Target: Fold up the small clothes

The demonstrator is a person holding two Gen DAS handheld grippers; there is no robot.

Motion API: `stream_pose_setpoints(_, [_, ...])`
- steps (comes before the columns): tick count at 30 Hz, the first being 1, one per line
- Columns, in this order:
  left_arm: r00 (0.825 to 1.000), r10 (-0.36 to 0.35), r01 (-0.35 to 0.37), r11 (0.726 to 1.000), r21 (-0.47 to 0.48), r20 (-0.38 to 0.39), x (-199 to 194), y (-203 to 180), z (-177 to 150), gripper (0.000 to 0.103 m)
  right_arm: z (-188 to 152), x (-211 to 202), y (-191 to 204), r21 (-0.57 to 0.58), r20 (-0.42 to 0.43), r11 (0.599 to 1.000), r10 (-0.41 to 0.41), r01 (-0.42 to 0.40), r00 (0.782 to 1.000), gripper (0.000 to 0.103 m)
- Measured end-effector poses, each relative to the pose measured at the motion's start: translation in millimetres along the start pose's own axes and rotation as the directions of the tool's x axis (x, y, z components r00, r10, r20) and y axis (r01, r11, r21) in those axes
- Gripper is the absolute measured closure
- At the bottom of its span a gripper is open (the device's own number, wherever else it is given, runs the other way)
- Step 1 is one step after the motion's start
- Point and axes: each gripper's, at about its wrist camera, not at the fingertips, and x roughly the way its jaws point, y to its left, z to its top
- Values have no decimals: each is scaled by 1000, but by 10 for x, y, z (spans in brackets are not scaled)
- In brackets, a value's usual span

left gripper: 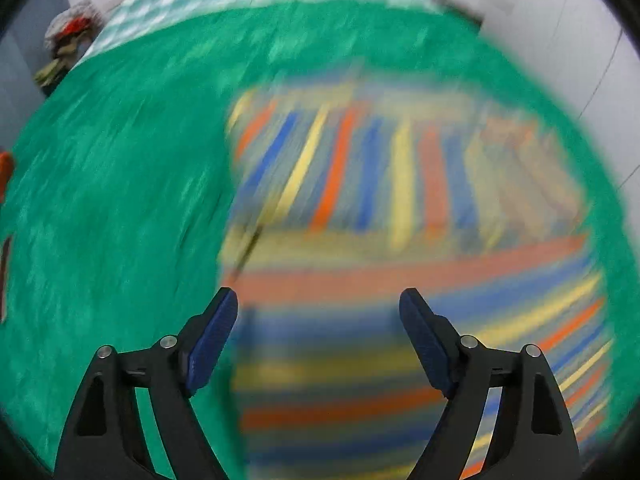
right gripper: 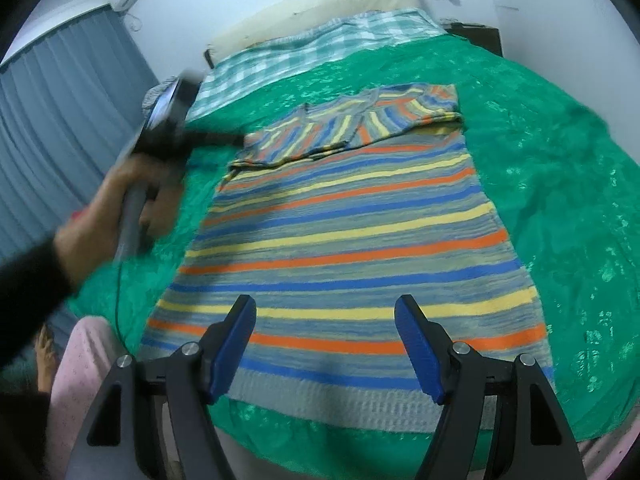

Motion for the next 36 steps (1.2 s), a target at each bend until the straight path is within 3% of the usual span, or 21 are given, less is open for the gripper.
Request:
stream_pose_setpoints(2, [997,67,-66,997,40,-39,54,88,-445,17,48,-24,-93,28,2,999,-23,23,1000,32])
stream_pose_setpoints(4, [997,74,-74,997,33,-3,-140,192,-718,11,100,-78,-218,58,3,996,-70,70,998,31])
stream_pose_setpoints(7, [994,110,-110,994,20,12,-465,279,-1017,11,160,-192,-466,104,-23,979,-175,176,984,32])
stream_pose_setpoints(9, [995,90,-90,996,10,42,-694,277,-1204,10,184,-239,-545,95,-44,972,-213,216,976,31])
stream_pose_setpoints(12, [996,49,-52,998,31,76,-808,172,-1455,5,226,-261,-519,-4,-53,972,-235,235,971,31])
stream_pose_setpoints(16, [993,116,-118,991,70,22,-619,-42,-1798,6,155,-117,-418,-88,-65,973,-219,213,974,31])
stream_pose_setpoints(18, [992,125,-126,991,37,19,-578,-43,-1955,5,23,52,-441,-101,-131,972,-226,214,965,31])
stream_pose_setpoints(21, [995,98,-98,995,-5,36,-703,9,-1979,5,-57,46,-511,-58,-156,974,-226,219,962,32])
stream_pose_setpoints(25, [980,145,-144,989,-15,134,-900,59,-1977,5,20,-144,-509,-50,-64,964,-262,259,963,31])
stream_pose_setpoints(28, [974,141,-136,990,-40,175,-985,145,-1949,5,34,-221,-481,-34,-34,963,-268,267,963,31])
stream_pose_setpoints(36, [966,133,-126,991,-45,221,-1077,186,-1933,5,23,-259,-313,-48,-17,961,-273,272,962,31])
